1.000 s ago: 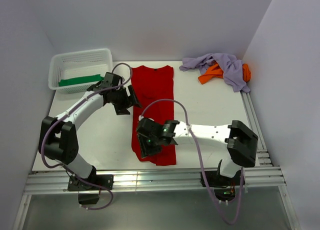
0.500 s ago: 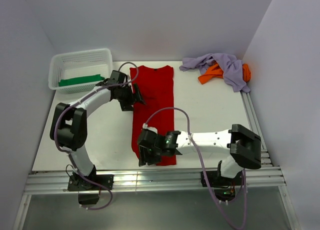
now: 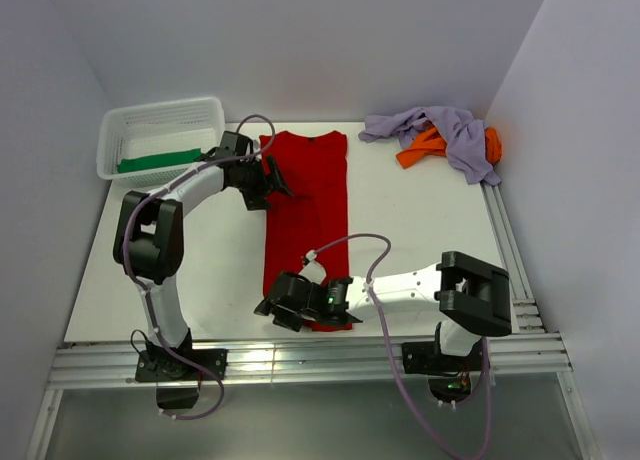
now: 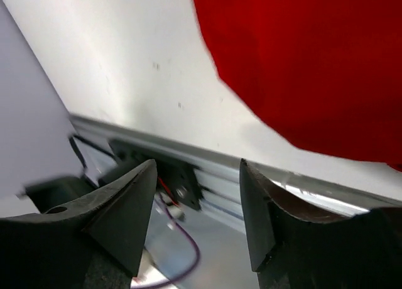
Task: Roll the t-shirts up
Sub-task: Fold the tshirt
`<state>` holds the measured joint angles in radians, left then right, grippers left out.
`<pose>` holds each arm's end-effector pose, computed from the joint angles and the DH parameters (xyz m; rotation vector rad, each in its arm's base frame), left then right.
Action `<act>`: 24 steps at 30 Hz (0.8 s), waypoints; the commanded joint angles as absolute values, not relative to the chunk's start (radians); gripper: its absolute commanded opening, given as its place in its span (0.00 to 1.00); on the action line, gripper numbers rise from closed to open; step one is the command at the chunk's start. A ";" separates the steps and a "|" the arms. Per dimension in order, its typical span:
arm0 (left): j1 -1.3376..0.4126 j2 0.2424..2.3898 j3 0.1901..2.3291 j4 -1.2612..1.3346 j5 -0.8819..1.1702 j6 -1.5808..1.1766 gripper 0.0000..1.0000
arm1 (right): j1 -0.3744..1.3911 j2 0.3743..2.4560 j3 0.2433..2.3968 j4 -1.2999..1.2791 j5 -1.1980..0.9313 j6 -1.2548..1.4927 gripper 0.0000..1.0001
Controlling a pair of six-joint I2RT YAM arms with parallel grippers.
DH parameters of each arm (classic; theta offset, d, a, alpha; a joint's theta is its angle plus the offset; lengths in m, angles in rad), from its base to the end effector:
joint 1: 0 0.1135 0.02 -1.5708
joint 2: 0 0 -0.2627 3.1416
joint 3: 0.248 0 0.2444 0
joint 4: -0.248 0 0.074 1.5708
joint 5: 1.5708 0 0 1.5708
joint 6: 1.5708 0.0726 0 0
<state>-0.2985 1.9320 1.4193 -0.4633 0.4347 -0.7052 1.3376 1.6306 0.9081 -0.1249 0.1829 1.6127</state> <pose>0.3992 -0.1548 0.1795 -0.3635 2.6611 -0.9139 0.0936 0.3368 0.1551 0.4671 2.6850 1.0019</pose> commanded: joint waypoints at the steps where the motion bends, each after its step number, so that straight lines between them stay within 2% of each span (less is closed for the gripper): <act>1: -0.276 1.945 1.462 -0.408 0.500 -0.736 0.80 | 1.351 1.606 0.865 -0.095 0.342 1.833 0.62; 9: -0.275 2.005 1.546 -0.428 0.489 -0.738 0.79 | 1.399 1.598 0.896 -0.311 0.443 2.058 0.56; 13: -0.276 2.006 1.545 -0.425 0.476 -0.736 0.79 | 1.427 1.601 0.839 -0.279 0.437 2.154 0.54; 24: -0.276 1.982 1.494 -0.403 0.436 -0.739 0.78 | 1.454 1.684 0.847 -0.278 0.489 2.305 0.50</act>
